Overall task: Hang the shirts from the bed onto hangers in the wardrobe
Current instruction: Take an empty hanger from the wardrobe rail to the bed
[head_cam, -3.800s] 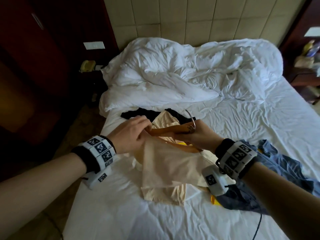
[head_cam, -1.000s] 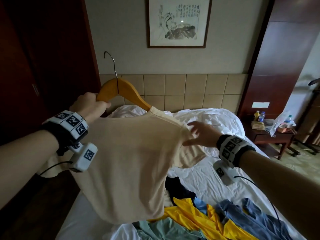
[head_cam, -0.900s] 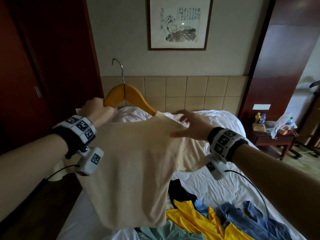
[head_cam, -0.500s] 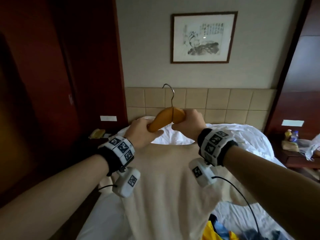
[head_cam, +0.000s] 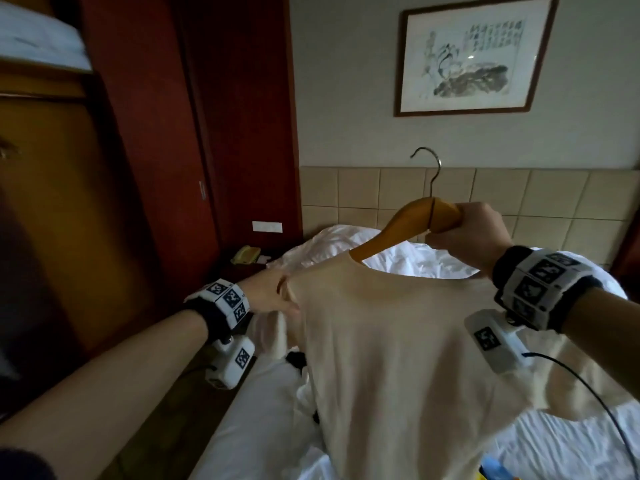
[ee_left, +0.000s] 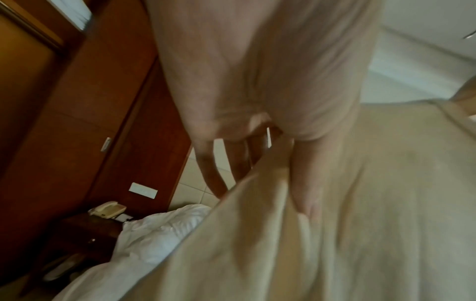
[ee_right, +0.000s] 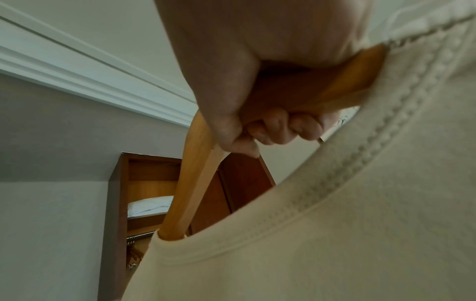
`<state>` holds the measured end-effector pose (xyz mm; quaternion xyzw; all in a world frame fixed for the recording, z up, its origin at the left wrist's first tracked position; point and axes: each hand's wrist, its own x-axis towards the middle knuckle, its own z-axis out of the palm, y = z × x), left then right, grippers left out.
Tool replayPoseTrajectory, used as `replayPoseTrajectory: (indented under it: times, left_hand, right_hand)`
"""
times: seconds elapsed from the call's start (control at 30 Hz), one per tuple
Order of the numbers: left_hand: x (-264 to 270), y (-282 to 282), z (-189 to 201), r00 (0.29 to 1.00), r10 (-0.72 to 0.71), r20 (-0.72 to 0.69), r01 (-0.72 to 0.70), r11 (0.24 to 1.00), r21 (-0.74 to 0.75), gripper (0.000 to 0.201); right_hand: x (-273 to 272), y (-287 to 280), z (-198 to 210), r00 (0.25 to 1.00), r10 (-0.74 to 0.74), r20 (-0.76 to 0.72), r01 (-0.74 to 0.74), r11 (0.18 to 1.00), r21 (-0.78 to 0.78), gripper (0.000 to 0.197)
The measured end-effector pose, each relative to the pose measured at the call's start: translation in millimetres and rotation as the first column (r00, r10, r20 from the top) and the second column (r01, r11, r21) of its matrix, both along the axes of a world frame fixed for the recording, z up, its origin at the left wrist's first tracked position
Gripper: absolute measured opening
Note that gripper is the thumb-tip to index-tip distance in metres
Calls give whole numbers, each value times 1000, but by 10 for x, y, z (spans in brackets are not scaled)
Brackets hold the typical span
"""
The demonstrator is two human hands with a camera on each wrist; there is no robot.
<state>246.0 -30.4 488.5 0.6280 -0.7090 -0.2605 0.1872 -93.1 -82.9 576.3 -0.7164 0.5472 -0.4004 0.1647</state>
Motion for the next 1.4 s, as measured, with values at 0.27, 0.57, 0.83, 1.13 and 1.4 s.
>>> replayPoseTrajectory:
  times: [0.27, 0.57, 0.83, 1.13, 1.4]
  left_hand:
    - [372, 83, -256, 959, 159, 235, -179, 982, 63, 36]
    - [352, 157, -468, 945, 314, 94, -300, 943, -144, 11]
    - [601, 306, -632, 904, 397, 157, -386, 918, -98, 23]
    - [690, 446, -671, 934, 352, 63, -341, 929, -142, 22]
    - [147, 362, -206, 953, 291, -90, -303, 876, -375, 34]
  right_hand:
    - [-62, 47, 5, 999, -27, 33, 26, 1000, 16, 16]
    - [41, 39, -8, 998, -23, 57, 21, 999, 29, 12]
    - [-43, 17, -33, 998, -36, 57, 34, 999, 42, 12]
    - [-143, -29, -83, 992, -77, 98, 68, 993, 93, 17]
    - [-57, 15, -51, 996, -29, 86, 21, 996, 87, 23]
